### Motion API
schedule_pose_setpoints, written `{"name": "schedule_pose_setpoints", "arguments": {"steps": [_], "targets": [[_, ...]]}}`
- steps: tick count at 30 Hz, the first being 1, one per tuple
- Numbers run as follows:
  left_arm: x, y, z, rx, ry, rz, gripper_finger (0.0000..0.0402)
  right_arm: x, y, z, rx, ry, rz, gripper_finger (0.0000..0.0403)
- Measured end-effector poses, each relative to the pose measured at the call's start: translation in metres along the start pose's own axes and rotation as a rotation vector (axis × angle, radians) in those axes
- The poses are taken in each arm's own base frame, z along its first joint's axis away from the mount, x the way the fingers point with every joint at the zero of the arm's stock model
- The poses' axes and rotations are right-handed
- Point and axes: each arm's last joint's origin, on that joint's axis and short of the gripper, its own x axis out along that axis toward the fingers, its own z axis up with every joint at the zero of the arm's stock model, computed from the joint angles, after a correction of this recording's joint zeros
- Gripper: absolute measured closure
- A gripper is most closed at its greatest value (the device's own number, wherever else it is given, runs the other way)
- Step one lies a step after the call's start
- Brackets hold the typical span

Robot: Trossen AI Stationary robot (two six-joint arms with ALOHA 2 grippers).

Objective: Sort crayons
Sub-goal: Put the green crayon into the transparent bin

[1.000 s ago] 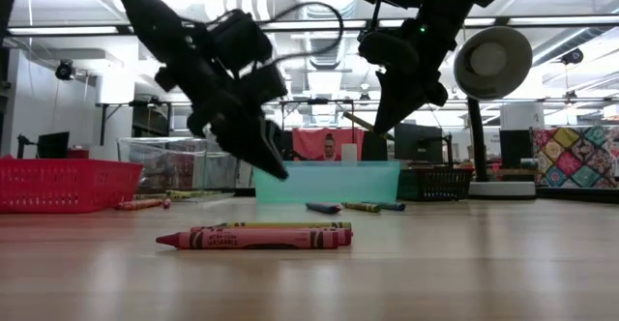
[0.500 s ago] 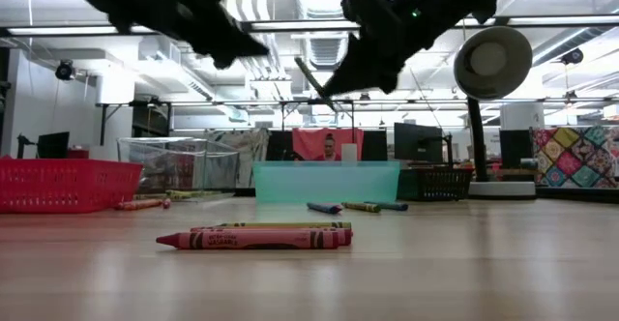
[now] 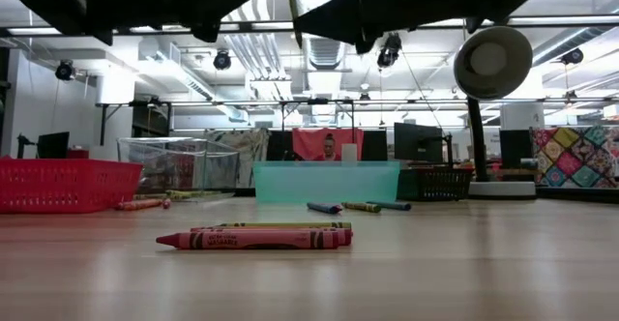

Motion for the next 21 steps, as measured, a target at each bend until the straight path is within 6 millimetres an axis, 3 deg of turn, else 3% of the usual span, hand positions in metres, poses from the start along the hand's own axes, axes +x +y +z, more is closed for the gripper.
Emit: {"name": "schedule_pose_setpoints", "arguments": {"steps": [14, 21], "targets": [[0.041, 0.005, -0.008, -0.060, -0.018, -0.138, 0.0292, 0.004, -0.001, 0.014, -0.067, -0.048, 0.019, 0.0394], [0.058, 0.008, -0.011, -0.067, -0.004, -0.176, 0.0266, 0.004, 0.000, 0.011, -0.070, -0.021, 0.019, 0.0394]]}}
